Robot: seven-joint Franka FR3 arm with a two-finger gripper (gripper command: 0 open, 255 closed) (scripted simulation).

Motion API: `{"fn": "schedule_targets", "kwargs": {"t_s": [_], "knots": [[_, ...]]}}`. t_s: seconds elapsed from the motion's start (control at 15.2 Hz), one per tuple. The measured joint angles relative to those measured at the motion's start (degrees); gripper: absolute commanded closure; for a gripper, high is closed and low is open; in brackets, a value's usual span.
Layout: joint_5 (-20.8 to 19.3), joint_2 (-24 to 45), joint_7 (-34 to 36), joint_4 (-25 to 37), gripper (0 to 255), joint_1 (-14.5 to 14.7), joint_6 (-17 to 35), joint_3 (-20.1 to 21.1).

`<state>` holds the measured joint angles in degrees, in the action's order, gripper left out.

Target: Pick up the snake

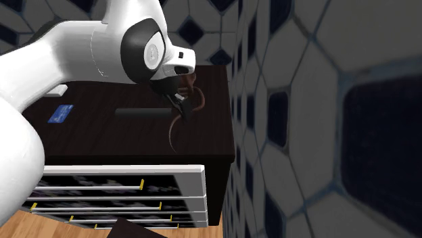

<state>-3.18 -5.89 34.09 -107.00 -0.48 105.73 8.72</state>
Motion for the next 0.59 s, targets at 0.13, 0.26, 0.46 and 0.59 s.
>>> {"fn": "schedule_targets", "kwargs": {"t_s": [0.13, 0.26, 0.46, 0.59], "knots": [[-0.4, 3.4, 1.6, 2.9, 0, 0.0, 0.4, 0.2], [-0.5, 4.2, 2.3, 2.4, 0, 0.1, 1.6, 0.4], [-0.6, 4.7, 2.6, 0.5, 0, 0.1, 4.0, 0.4], [-0.6, 4.9, 2.6, -0.6, 0, 0.1, 5.2, 0.3]]}}
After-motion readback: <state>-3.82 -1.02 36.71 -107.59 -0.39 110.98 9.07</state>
